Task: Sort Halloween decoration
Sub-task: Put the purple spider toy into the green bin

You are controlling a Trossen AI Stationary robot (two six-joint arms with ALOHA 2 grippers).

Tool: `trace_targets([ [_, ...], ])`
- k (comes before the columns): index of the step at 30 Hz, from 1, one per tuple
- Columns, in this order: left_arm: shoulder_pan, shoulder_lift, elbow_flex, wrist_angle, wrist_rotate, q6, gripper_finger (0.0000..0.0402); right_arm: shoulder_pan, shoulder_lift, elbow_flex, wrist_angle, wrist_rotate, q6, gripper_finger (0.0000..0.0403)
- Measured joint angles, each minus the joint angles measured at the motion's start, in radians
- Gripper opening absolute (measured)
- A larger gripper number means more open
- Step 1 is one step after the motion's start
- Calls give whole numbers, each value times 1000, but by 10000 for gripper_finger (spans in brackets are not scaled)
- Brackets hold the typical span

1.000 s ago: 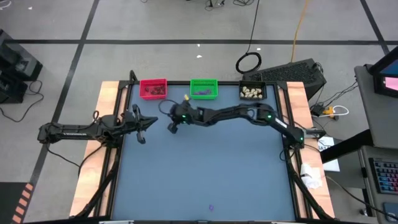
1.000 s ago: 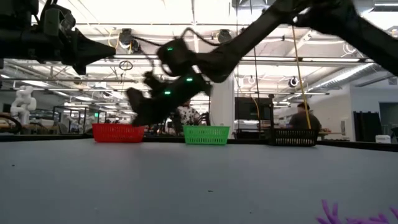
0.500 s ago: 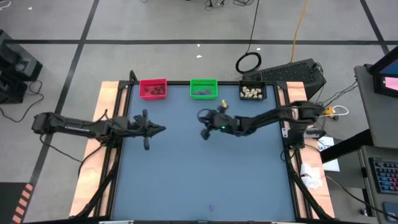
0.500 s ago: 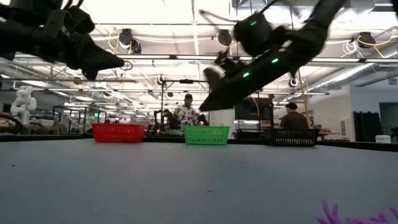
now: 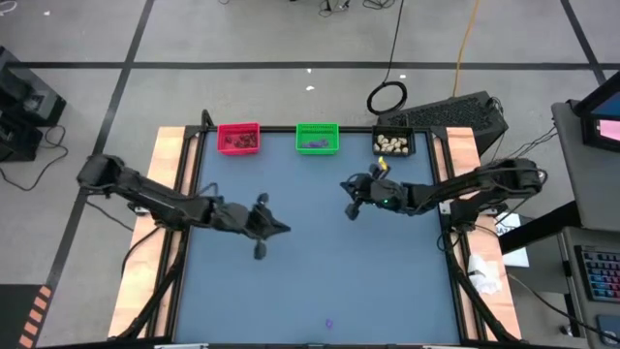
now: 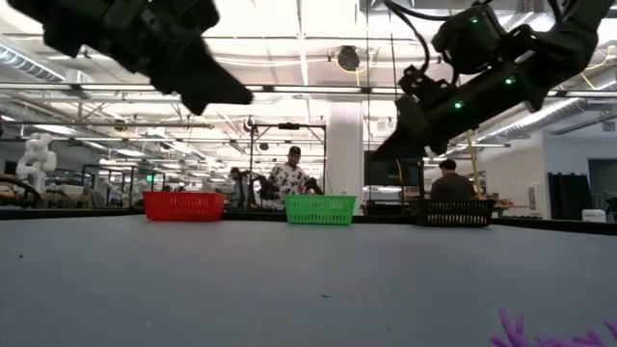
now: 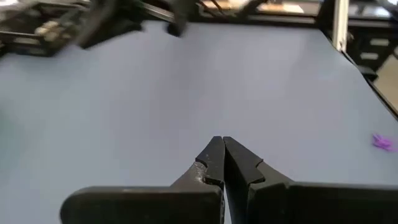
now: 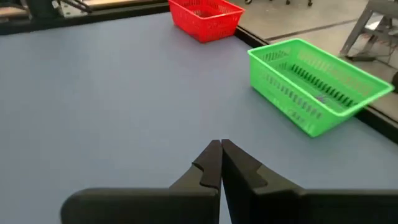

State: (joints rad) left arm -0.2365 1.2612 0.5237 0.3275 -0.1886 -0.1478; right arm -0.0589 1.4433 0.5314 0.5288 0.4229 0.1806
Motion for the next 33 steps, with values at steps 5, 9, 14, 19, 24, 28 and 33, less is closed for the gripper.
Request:
trace_targets([
  [5,-55,161,129,-6,1,-2,0,0,-49,-29,-2,1,-41,0],
  [9,-97,260,227,-47,6,-5,0,-1,-57,-31,-1,2,-65,0],
  [14,-141,371,359,-113,15,-4,0,-8,-57,-31,12,-8,-105,0],
  [19,-190,470,472,-186,18,-5,0,-8,-57,-31,22,-116,-176,0],
  [24,-234,563,564,-245,21,-39,0,-7,-57,-46,32,-139,-185,0],
  [28,-277,648,631,-246,21,-55,0,-7,-57,-69,40,-138,-168,0],
  [33,-327,749,735,-245,14,-57,10,1,-57,-98,61,-137,-115,0],
])
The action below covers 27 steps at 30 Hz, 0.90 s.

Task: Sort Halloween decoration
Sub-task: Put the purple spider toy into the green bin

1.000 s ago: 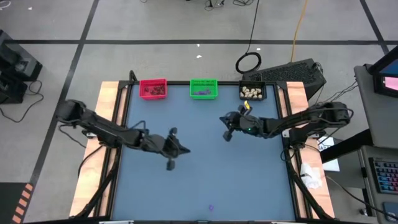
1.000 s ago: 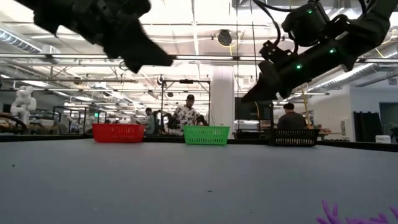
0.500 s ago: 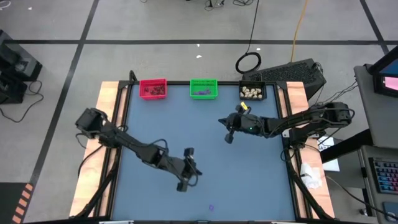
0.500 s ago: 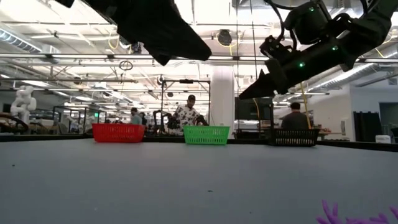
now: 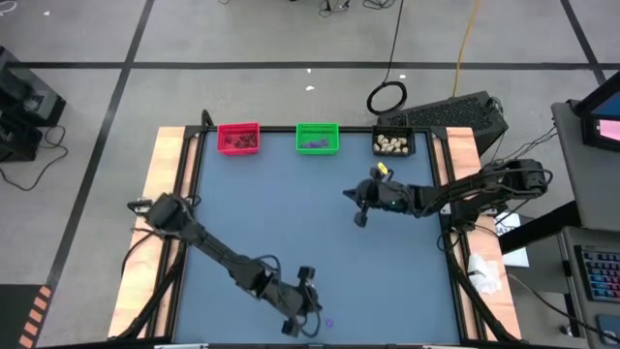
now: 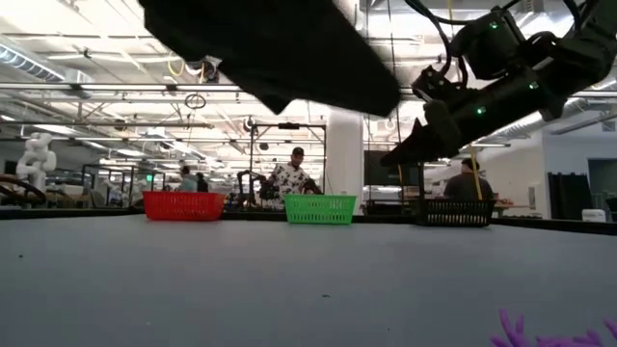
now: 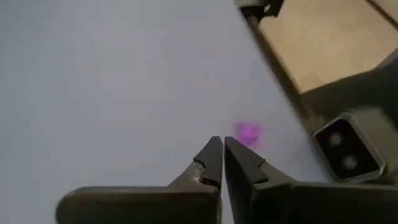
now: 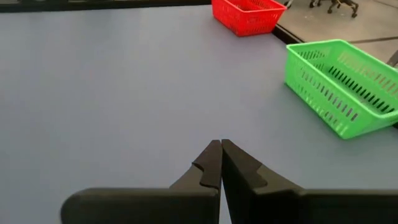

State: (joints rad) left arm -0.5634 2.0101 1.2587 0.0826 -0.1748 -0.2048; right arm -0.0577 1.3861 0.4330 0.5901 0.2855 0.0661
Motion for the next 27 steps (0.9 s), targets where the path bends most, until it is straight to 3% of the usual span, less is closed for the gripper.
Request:
trace_targets([
  [7,-16,98,110,-18,19,25,81,25,0,-11,28,2,8,0],
  [15,13,222,179,-16,153,59,151,27,0,-10,19,4,29,0],
  [22,31,246,188,8,210,57,152,27,1,-11,-6,5,46,0],
  [27,33,255,188,13,212,56,113,27,1,-11,-11,5,53,0],
])
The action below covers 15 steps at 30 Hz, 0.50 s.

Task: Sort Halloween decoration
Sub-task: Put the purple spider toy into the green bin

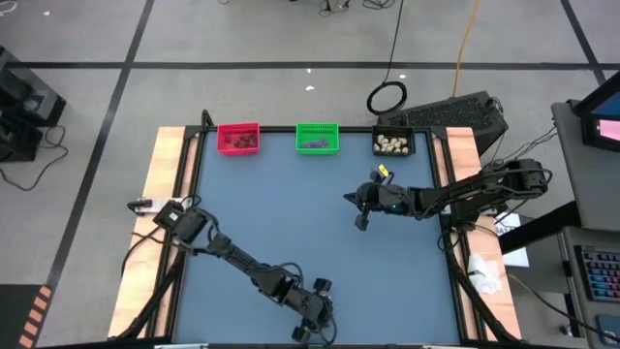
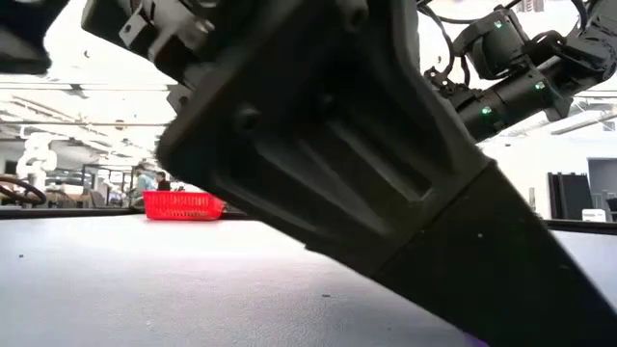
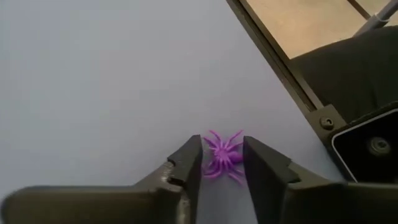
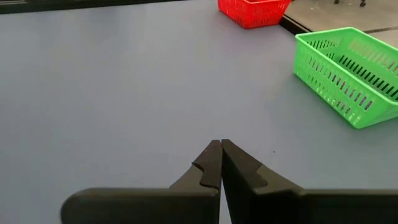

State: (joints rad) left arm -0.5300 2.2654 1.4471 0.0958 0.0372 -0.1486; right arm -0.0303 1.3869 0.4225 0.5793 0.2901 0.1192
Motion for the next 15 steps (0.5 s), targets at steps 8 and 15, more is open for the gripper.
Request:
trace_targets([
  [8,7,-9,0,-21,5,9,13,0,0,0,0,0,-3,0],
  [15,34,-53,-4,-85,-13,27,2,0,0,0,16,0,-25,0],
])
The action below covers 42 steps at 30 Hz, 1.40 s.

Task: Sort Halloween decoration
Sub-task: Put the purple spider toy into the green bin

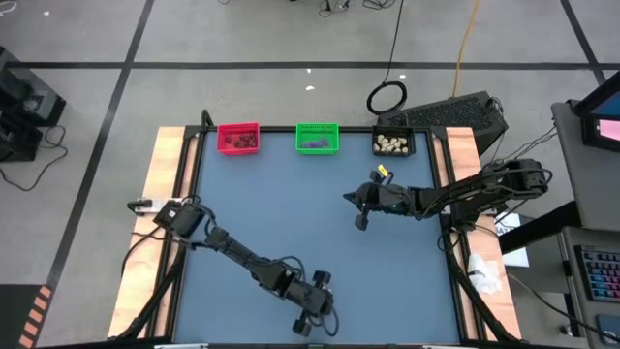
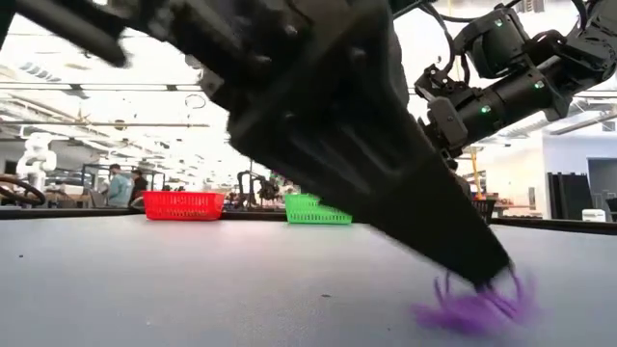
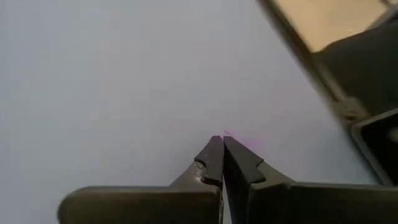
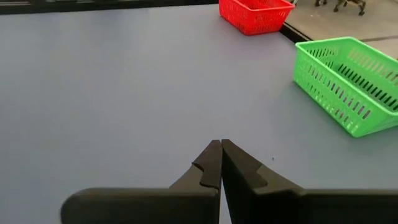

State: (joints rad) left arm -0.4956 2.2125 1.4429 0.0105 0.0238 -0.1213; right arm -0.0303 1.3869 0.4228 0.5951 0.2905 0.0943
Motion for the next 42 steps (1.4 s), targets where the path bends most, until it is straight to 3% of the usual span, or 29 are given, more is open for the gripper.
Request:
trace_targets([
  [11,61,-147,0,-222,-144,60,0,-17,0,0,53,0,-89,0],
  [16,89,-149,1,-245,3,-13,3,-30,0,0,59,-3,-107,0],
  [22,50,-94,1,-225,20,-57,64,-29,0,0,58,-6,-105,0],
  [27,1,-68,1,-215,-115,-56,135,-22,0,0,52,-6,-92,0],
  [30,-11,-60,1,-196,-143,-72,161,-20,0,0,49,-8,-79,0],
  [42,-12,-3,3,-118,-167,-146,159,-19,0,0,34,-8,-54,0],
])
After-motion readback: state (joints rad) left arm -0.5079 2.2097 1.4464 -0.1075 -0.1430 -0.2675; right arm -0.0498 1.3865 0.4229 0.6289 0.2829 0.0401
